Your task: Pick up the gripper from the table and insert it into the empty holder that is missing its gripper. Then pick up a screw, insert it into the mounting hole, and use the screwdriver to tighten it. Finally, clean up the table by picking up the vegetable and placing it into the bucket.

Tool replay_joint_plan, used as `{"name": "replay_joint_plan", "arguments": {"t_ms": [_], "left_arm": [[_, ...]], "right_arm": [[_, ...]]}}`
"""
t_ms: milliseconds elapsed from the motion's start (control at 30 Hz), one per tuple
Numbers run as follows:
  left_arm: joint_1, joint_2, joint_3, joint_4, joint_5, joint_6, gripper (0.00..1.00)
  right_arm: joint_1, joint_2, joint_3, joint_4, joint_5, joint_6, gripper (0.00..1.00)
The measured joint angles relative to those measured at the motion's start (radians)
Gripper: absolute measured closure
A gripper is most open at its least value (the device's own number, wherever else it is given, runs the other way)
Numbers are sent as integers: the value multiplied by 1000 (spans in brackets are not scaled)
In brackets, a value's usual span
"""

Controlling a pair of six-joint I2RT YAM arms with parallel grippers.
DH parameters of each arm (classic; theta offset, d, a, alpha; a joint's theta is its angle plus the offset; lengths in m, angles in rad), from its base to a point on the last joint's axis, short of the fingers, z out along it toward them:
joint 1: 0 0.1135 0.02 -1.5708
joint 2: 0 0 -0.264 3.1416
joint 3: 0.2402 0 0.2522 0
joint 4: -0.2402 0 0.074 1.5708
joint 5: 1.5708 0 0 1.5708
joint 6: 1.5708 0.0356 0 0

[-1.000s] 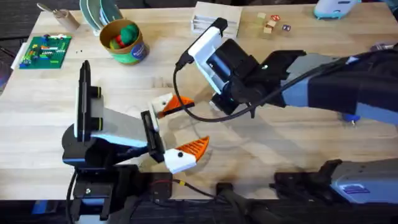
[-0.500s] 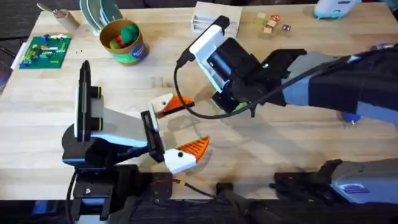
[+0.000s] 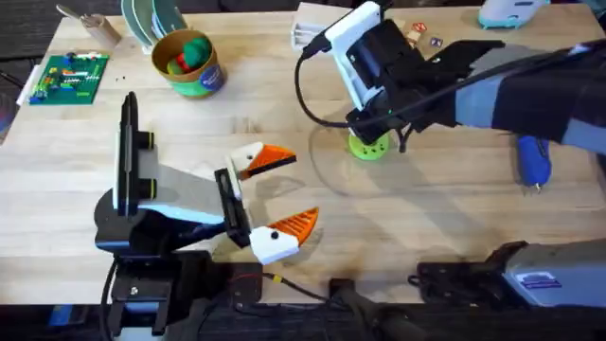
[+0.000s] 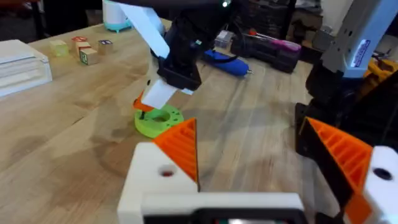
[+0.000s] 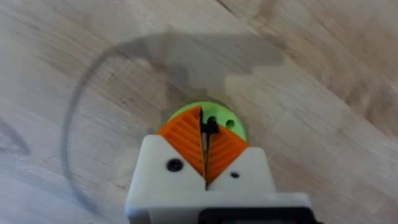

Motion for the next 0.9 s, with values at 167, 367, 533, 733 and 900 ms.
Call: {"name": "replay_joint_plan", "arguments": {"t_ms": [167, 367, 533, 733, 900], "left_arm": [[0, 0, 0, 0, 0, 0, 8], [0, 0, 0, 0, 0, 0, 8], [0, 0, 0, 0, 0, 0, 8], [0, 0, 0, 0, 0, 0, 8], [0, 0, 0, 0, 0, 0, 8]], "right_arm": [[-6, 0, 2, -9, 38, 0, 995], [-6, 0, 89, -154, 51, 0, 995], [1, 0, 339, -348, -85, -21, 995], [85, 5, 569, -512, -152, -38, 995], [175, 85, 821, -706, -179, -58, 995]]}}
